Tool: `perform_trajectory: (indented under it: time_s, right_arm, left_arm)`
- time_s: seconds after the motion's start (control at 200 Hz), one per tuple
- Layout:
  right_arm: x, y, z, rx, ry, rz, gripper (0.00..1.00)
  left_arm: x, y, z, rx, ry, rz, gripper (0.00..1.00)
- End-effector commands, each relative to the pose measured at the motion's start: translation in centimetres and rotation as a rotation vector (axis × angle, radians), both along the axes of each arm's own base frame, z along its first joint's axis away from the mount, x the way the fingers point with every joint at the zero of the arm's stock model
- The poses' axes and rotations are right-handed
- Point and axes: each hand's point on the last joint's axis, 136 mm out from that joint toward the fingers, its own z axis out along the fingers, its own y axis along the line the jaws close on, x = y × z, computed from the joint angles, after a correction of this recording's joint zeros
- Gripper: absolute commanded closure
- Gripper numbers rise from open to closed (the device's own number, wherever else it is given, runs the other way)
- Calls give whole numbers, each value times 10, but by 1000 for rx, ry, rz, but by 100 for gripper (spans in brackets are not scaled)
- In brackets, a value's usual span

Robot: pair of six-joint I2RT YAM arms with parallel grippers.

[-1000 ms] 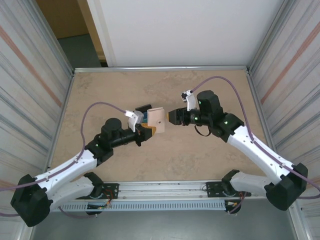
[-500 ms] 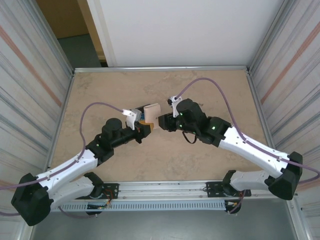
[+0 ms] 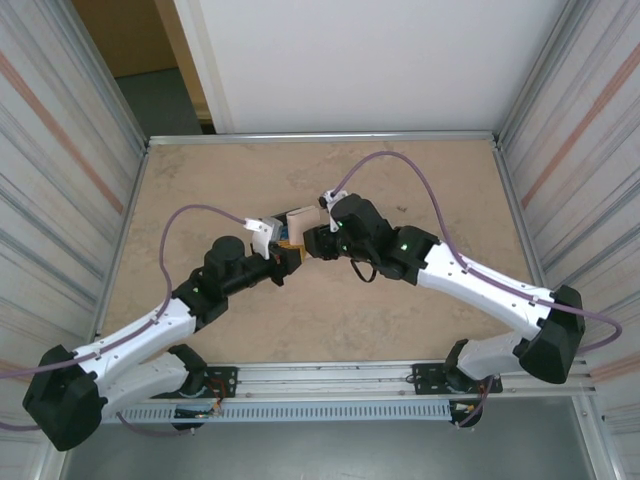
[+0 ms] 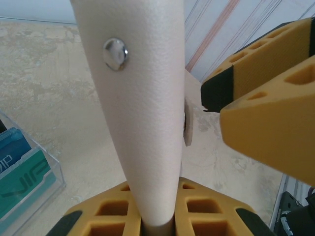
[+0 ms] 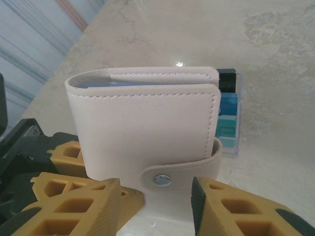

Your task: Take the credit cards out of the card holder

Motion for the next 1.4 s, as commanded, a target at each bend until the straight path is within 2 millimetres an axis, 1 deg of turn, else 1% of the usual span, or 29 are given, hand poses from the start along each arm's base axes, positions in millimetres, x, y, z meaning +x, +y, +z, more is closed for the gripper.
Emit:
perform_trajectory:
  time_s: [0.0,0.185,0.341,0.491,0.586,0.867,1.072,1.393]
  right_arm:
    - [2,7,7,1,-10,5,54]
    - [4,11,1,-9,5,12,52]
    - [8,7,-5,-35,1,-19,53]
    - [13,-1,-10,-63,1,-59,56]
    - [15,-6,-13,-68,11,-73,60]
    - [15,-9,-11,-32,19,-73,67]
    - [16,-15,-10,-14,26,-88,73]
    - [18,-19,-13,-8,35,-104,78]
  left_arm:
    - [2,-6,26,-56,-49,-5,100]
    - [2,-8,29,-65,-52,-16,100]
    - [-1,-9,34,-81,-65,-34,100]
    - [-3,-9,37,-87,-70,-42,100]
    - [-3,-9,37,-88,-71,-40,100]
    - [-1,-6,35,-88,-68,-15,100]
    - [-1,-5,34,-84,-65,-14,100]
    - [-2,-5,34,-89,-65,-17,100]
